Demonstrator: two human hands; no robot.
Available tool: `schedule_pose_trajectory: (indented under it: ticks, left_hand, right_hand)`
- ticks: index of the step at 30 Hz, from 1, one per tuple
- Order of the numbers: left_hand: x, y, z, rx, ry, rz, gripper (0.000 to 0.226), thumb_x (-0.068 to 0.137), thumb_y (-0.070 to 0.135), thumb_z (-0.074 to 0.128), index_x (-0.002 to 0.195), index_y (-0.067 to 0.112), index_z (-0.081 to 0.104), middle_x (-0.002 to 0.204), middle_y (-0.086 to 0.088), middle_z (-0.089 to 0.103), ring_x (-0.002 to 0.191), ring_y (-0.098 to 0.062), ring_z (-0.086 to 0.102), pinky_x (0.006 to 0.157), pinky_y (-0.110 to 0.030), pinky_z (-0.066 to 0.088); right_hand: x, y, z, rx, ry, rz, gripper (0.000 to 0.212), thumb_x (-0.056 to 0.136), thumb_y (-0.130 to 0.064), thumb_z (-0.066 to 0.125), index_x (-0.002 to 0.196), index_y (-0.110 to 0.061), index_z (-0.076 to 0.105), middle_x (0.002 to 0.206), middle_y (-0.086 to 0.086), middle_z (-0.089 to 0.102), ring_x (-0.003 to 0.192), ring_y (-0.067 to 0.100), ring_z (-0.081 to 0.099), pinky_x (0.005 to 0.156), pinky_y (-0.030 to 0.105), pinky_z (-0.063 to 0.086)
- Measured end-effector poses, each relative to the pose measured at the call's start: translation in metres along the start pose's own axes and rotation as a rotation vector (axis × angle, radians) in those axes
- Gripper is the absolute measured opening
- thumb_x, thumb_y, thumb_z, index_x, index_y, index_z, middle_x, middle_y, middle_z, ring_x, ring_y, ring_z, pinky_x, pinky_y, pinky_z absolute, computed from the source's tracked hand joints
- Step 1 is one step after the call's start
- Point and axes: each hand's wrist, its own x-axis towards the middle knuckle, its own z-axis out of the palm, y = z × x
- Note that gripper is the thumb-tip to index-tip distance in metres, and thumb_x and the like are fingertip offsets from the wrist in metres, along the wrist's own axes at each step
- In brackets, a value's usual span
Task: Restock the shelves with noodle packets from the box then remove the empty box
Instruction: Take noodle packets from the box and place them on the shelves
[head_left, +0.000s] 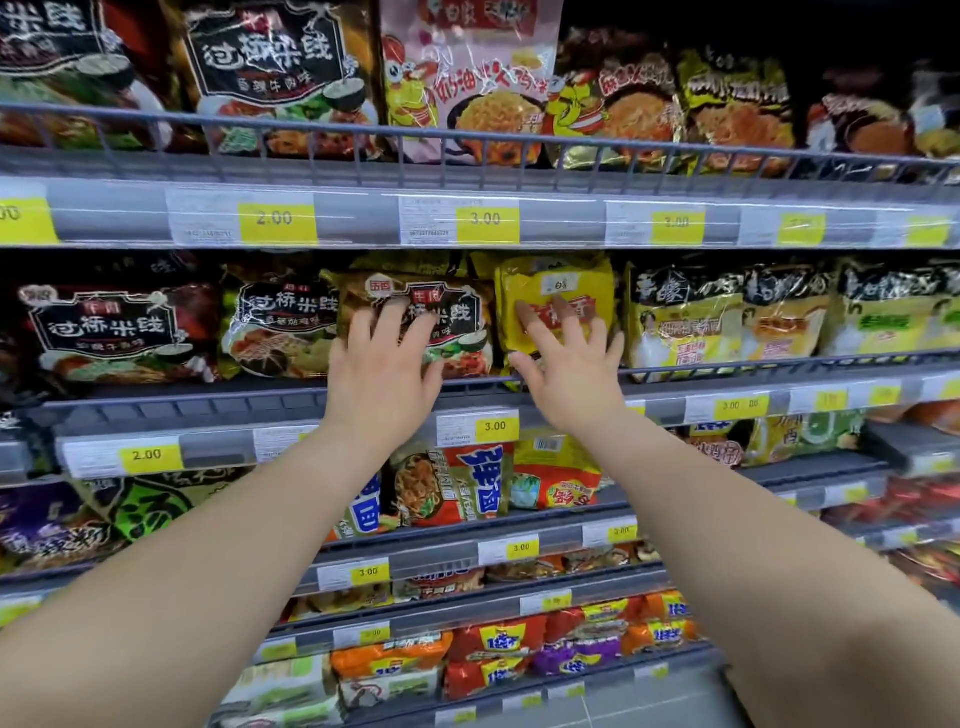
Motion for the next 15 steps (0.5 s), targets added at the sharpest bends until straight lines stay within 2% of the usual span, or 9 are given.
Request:
schedule_pose_trajectory:
  ticks: [2, 5, 9, 12, 15]
  left_hand:
    - [0.0, -0.003, 0.004, -0.037, 0.003, 0.022, 0.042, 0.084, 0.036, 0.061, 0.122, 0.018, 0.056, 0.123, -0.012, 0.053, 0.105, -0.035, 0.046, 0.073, -0.046, 0.048]
    - [-0.007, -0.008, 0.01, -0.037, -0.039, 0.132, 0.047, 0.088, 0.04, 0.055, 0.132, 0.021, 0.052, 0.131, -0.011, 0.051, 0.109, -0.035, 0.046, 0.078, -0.046, 0.048]
    - [-0.008, -0.013, 0.009, -0.057, -0.105, 0.153, 0.054, 0.09, 0.042, 0.053, 0.14, 0.025, 0.044, 0.141, -0.008, 0.044, 0.116, -0.035, 0.044, 0.085, -0.048, 0.047]
    - [-0.007, -0.012, 0.004, -0.097, -0.076, 0.126, 0.047, 0.089, 0.04, 0.054, 0.134, 0.026, 0.05, 0.138, -0.006, 0.048, 0.115, -0.033, 0.046, 0.093, -0.049, 0.04]
    - [-0.011, 0.0, -0.001, -0.178, 0.013, 0.051, 0.035, 0.087, 0.035, 0.056, 0.12, 0.024, 0.061, 0.129, -0.006, 0.053, 0.114, -0.03, 0.046, 0.098, -0.045, 0.025]
  right_hand:
    - [0.002, 0.002, 0.0, 0.027, -0.013, 0.041, 0.054, 0.096, -0.055, 0.029, 0.147, -0.045, 0.013, 0.153, 0.009, 0.022, 0.136, 0.042, 0.018, 0.107, 0.064, 0.021]
    - [0.002, 0.0, 0.001, 0.021, -0.011, 0.157, 0.054, 0.097, -0.052, 0.028, 0.147, -0.045, 0.008, 0.15, 0.013, 0.024, 0.131, 0.042, 0.025, 0.102, 0.058, 0.032]
    - [0.004, -0.016, 0.004, -0.018, -0.054, 0.225, 0.056, 0.098, -0.047, 0.031, 0.148, -0.041, 0.007, 0.144, 0.019, 0.027, 0.129, 0.042, 0.027, 0.102, 0.058, 0.03]
    - [0.007, -0.019, -0.002, 0.086, -0.071, 0.253, 0.059, 0.095, -0.047, 0.042, 0.148, -0.038, 0.016, 0.141, 0.021, 0.031, 0.129, 0.041, 0.028, 0.106, 0.055, 0.025]
    - [-0.009, -0.013, -0.014, 0.19, 0.071, 0.214, 0.056, 0.091, -0.042, 0.051, 0.143, -0.026, 0.036, 0.134, 0.017, 0.042, 0.125, 0.035, 0.035, 0.108, 0.047, 0.026]
